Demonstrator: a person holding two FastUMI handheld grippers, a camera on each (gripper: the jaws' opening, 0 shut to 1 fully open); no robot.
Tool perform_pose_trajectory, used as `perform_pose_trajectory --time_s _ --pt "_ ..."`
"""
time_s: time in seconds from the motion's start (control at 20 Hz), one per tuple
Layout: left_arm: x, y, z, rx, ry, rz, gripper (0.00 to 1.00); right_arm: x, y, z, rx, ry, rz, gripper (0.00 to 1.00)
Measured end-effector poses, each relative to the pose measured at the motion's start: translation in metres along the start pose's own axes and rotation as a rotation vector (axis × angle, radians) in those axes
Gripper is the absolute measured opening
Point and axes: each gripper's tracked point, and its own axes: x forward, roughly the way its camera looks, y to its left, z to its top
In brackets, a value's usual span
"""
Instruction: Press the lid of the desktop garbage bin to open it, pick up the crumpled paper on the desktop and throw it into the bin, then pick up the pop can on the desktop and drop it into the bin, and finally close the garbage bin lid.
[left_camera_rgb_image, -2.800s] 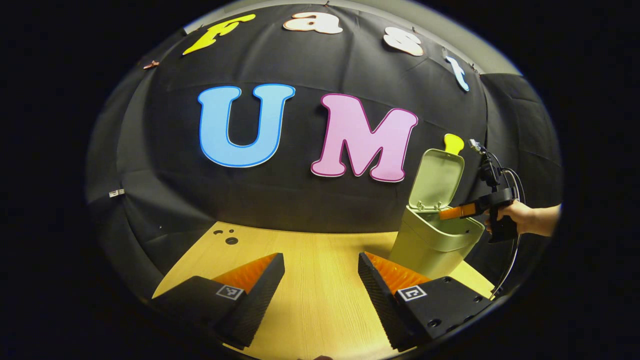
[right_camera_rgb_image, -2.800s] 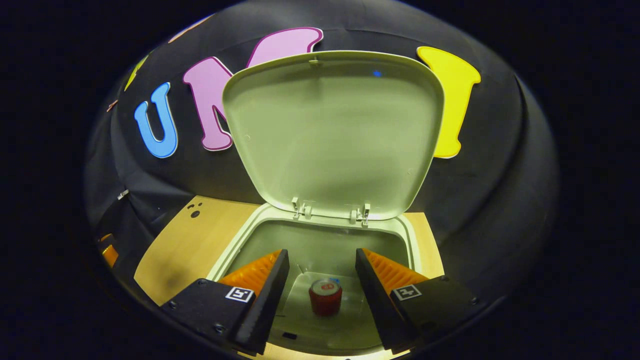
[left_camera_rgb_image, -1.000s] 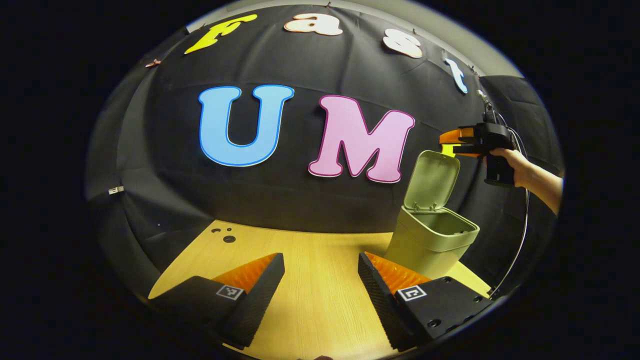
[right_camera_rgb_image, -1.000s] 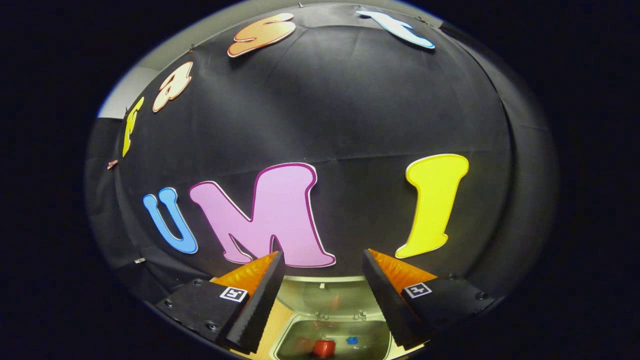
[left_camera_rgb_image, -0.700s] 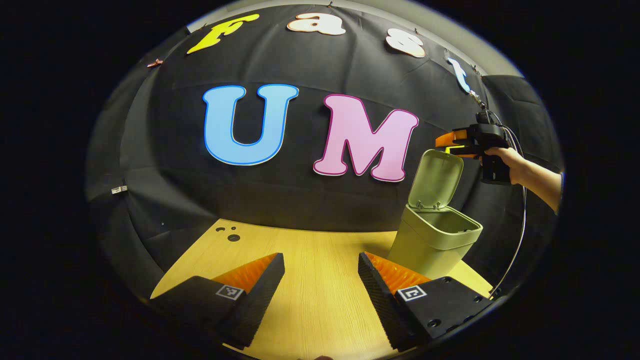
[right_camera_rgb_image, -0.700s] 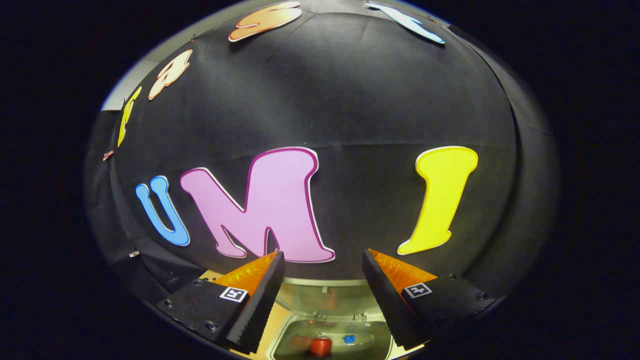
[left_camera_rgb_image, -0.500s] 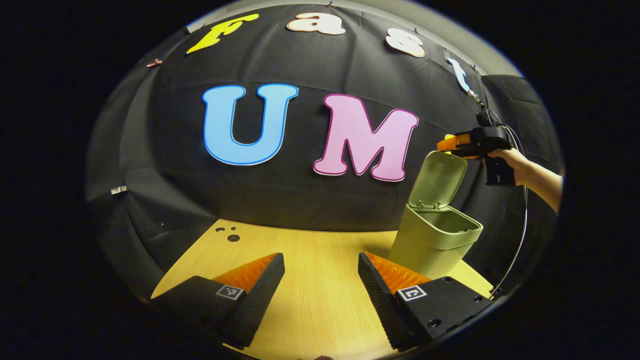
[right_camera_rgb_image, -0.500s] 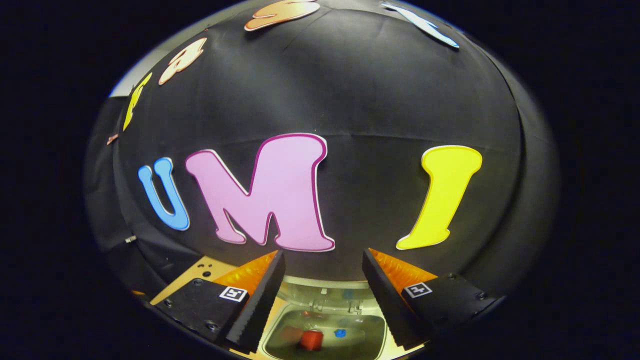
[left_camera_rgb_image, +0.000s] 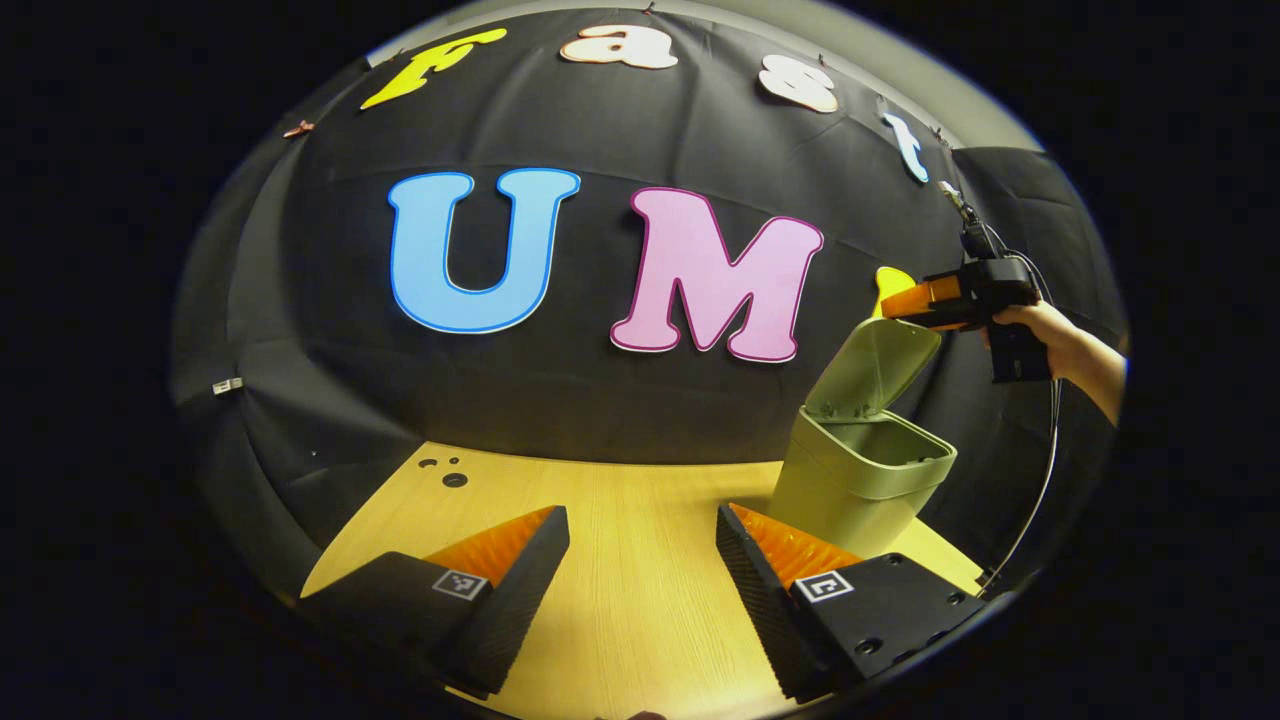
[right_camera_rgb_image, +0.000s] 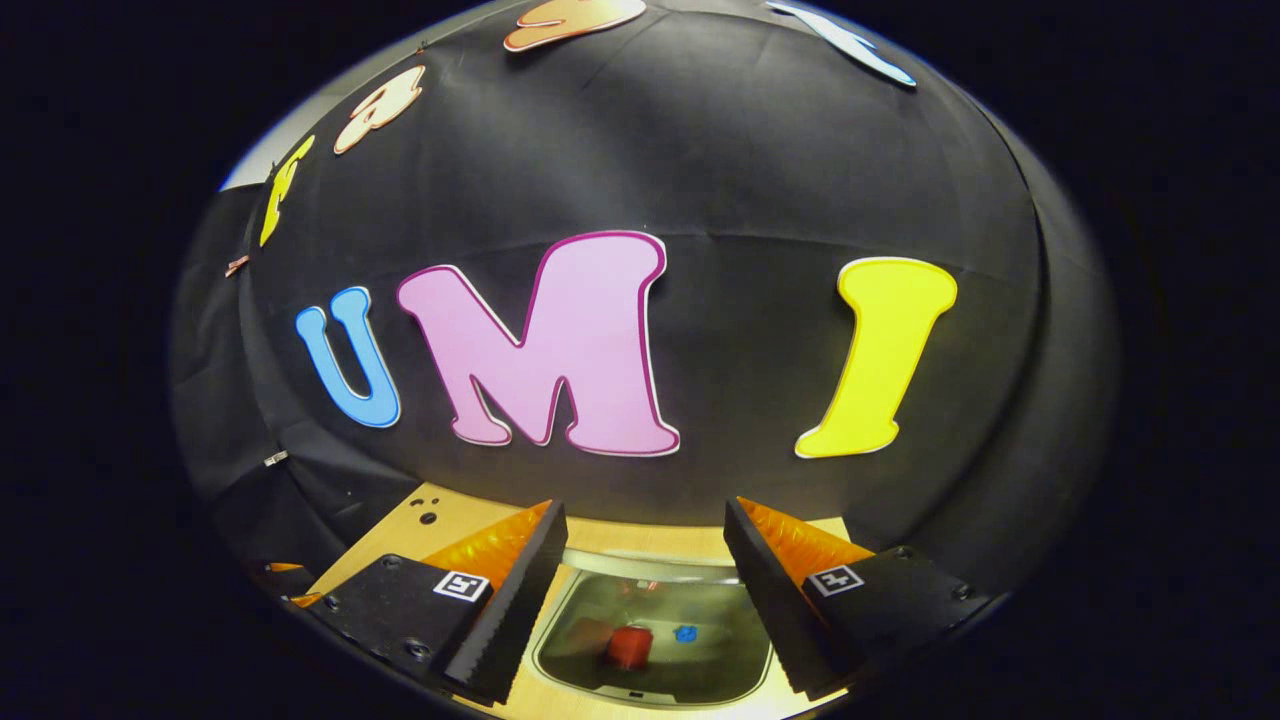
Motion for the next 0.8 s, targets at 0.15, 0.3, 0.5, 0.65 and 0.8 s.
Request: perform_pose_trajectory --time_s 0.15,0.3,0.5,0.65,0.8 --pt "0.0 0.0 0.0 0.002 0.001 -0.002 0.96 -0.005 0.001 -0.014 -0.005 0.043 0.014 0.99" --pt "0.001 -0.001 0.0 0.001 0.001 -0.003 0.96 -0.009 0.001 -0.03 -0.013 0.1 0.021 0.99" --pt "0.002 -0.003 0.002 0.003 -0.001 -0.004 0.95 -0.017 0.007 -0.059 -0.021 0.206 0.043 0.99" --pt "-0.001 -0.001 0.0 0.001 0.001 -0.005 0.96 -0.021 0.006 -0.079 -0.035 0.269 0.055 0.99" --pt "-0.001 -0.002 -0.001 0.0 0.002 -0.005 0.96 -0.023 0.006 -0.097 -0.026 0.345 0.075 0.98"
